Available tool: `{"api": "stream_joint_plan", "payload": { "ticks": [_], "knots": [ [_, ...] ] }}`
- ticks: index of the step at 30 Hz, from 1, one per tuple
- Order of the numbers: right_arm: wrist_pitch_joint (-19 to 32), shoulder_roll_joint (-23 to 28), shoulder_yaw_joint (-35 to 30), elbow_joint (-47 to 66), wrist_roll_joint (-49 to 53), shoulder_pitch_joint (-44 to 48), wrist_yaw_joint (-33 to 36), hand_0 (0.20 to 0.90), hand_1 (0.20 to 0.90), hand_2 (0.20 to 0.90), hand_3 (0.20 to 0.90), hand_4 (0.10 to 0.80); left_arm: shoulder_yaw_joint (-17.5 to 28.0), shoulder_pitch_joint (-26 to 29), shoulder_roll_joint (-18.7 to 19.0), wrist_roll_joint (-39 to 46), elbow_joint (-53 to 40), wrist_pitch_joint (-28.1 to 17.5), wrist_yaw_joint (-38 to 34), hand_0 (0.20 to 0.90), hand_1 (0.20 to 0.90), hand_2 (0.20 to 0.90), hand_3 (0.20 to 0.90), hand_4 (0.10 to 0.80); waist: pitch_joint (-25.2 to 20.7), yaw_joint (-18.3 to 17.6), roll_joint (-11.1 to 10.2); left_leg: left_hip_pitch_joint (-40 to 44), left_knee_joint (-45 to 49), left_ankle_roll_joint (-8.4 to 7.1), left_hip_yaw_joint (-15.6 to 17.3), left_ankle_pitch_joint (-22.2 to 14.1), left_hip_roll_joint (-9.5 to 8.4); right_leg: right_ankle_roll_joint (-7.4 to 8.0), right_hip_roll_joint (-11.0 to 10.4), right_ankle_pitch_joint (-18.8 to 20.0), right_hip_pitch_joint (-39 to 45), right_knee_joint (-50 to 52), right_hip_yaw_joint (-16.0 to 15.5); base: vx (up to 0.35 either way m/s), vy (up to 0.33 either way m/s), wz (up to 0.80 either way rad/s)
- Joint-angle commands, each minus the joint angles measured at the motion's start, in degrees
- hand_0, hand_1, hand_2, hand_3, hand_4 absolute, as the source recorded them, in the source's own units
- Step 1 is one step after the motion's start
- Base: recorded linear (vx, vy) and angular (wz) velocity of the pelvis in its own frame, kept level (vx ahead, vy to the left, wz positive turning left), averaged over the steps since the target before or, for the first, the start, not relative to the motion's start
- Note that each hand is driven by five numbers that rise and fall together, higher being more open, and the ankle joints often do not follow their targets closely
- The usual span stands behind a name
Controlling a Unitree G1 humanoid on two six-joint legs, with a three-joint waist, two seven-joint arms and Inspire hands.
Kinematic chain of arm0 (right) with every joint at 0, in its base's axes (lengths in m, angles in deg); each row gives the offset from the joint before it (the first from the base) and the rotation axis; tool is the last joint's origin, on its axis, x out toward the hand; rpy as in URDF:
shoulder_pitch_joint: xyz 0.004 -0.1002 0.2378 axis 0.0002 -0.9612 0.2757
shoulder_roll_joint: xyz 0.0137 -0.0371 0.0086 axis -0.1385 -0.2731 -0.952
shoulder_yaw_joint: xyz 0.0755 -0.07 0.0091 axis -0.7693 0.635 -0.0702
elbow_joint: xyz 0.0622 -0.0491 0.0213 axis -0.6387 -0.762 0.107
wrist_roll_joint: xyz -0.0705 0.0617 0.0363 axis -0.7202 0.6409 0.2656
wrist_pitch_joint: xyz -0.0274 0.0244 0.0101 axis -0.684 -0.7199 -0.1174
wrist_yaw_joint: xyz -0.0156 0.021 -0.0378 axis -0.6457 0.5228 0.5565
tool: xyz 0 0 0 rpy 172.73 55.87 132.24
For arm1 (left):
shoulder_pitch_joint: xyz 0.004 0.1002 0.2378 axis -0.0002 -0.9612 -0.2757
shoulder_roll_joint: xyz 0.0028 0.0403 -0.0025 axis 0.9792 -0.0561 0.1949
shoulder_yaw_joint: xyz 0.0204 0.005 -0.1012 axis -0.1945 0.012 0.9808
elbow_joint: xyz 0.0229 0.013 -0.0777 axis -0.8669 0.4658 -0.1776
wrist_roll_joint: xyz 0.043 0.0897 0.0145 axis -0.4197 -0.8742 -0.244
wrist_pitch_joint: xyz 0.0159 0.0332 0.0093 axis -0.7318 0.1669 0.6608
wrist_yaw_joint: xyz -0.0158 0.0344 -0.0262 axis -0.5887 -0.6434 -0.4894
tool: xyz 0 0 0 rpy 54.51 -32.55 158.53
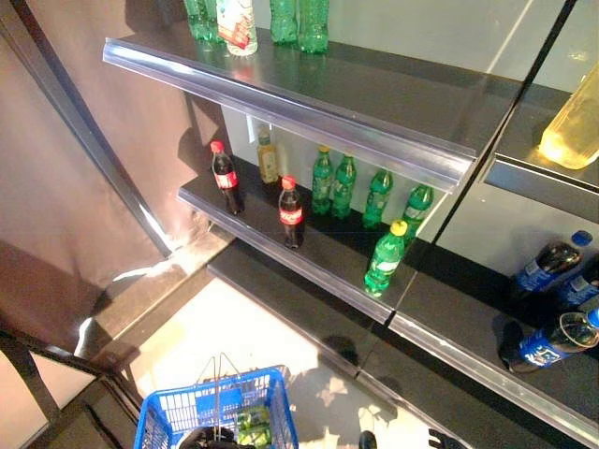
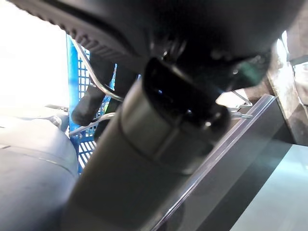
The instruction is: Pick up the drink and place into the basket.
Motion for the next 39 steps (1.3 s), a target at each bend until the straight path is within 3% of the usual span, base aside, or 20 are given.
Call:
{"api": "stream_joint_plan", "payload": {
  "ticks": [1, 7, 10, 12, 14, 19, 27, 39],
  "knots": [
    [0.2, 2.9, 0.9, -1.6, -0.3, 5.2, 0.1, 0.900, 0.900, 0.900, 0.900, 0.800, 1.4, 6.2, 4.2, 4.2, -3.7, -5.2, -0.8, 0.300, 0.300, 0.300, 0.200, 0.100, 4.7, 0.0, -1.5, -3.5, 0.4, -0.28, 5.5, 0.2, 1.08, 2.86, -2.1, 0.8, -3.7, 1.1, 0.1, -0.304, 0.023, -0.03],
    [0.6, 3.5, 4.0, 0.1, 2.0, 11.4, 1.4, 0.900, 0.900, 0.900, 0.900, 0.800, -0.9, 12.3, 3.6, 9.2, -8.0, -5.7, -3.0, 0.300, 0.300, 0.300, 0.200, 0.100, 10.0, 0.3, -0.8, -10.1, 0.2, -0.35, 5.2, 2.3, 1.25, 2.59, -2.1, 2.5, -10.3, 0.9, 0.4, -0.264, 0.016, 0.01],
    [1.1, 4.2, 4.9, 1.7, 3.8, 13.9, 1.9, 0.900, 0.900, 0.900, 0.900, 0.800, -2.4, 15.1, 3.9, 11.1, -10.0, -6.3, -3.3, 0.300, 0.300, 0.300, 0.200, 0.100, 13.0, 0.2, -0.9, -14.3, 4.6, -0.42, 5.1, 2.5, 1.45, 2.17, -3.3, 2.1, -14.4, 5.1, 0.1, -0.216, -0.002, 0.03],
    [3.0, 5.4, 5.8, 3.3, 6.6, 17.0, 3.7, 0.900, 0.900, 0.900, 0.900, 0.800, -4.9, 18.6, 4.5, 14.8, -11.7, -7.1, -4.4, 0.300, 0.300, 0.300, 0.200, 0.100, 16.9, -0.1, -1.5, -24.2, 17.8, -0.64, 1.9, 0.3, 1.74, 1.23, -4.8, 0.5, -22.3, 14.4, 0.6, -0.413, -0.042, 0.21],
    [5.8, 6.5, 5.9, 5.0, 9.0, 18.7, 4.5, 0.900, 0.900, 0.900, 0.900, 0.800, -6.3, 19.9, 5.4, 16.8, -14.1, -7.0, -5.5, 0.300, 0.300, 0.300, 0.200, 0.100, 18.7, 0.0, -1.6, -30.2, 24.3, -0.68, -0.3, -1.6, 1.77, 1.00, -5.5, -1.2, -27.2, 19.6, 1.1, -0.355, -0.031, 0.18],
    [10.5, 8.3, 5.7, 13.2, 12.9, 22.3, 4.7, 0.900, 0.900, 0.900, 0.900, 0.800, -7.7, 21.0, 5.7, 17.8, -15.3, -7.3, -6.2, 0.300, 0.300, 0.300, 0.200, 0.100, 19.9, 0.7, -1.6, -36.3, 31.4, 0.18, -2.7, -4.9, 0.52, 1.06, -5.7, -3.6, -34.0, 27.2, 2.9, -0.198, -0.008, 0.06],
    [12.7, 10.0, 7.9, 40.4, 9.2, 22.2, 7.3, 0.900, 0.900, 0.900, 0.900, 0.800, -6.6, 18.2, 6.9, 16.1, -16.1, -4.7, -7.6, 0.300, 0.300, 0.300, 0.200, 0.100, 19.8, 0.5, -2.7, -36.4, 34.0, 0.46, -3.9, -6.5, 0.01, 1.26, -4.8, -4.4, -34.2, 29.5, 3.4, -0.050, -0.033, 0.03],
    [14.0, 15.0, 8.1, 65.9, -1.0, 20.5, 6.4, 0.900, 0.900, 0.900, 0.900, 0.800, -5.3, 15.6, 7.0, 15.8, -17.1, -5.9, -6.7, 0.300, 0.300, 0.300, 0.200, 0.100, 20.6, -0.3, -3.0, -33.6, 33.1, 0.90, -3.9, -6.4, -0.65, 1.58, -5.3, -4.5, -30.8, 27.8, 2.7, 0.011, -0.004, 0.03]
  ]
}}
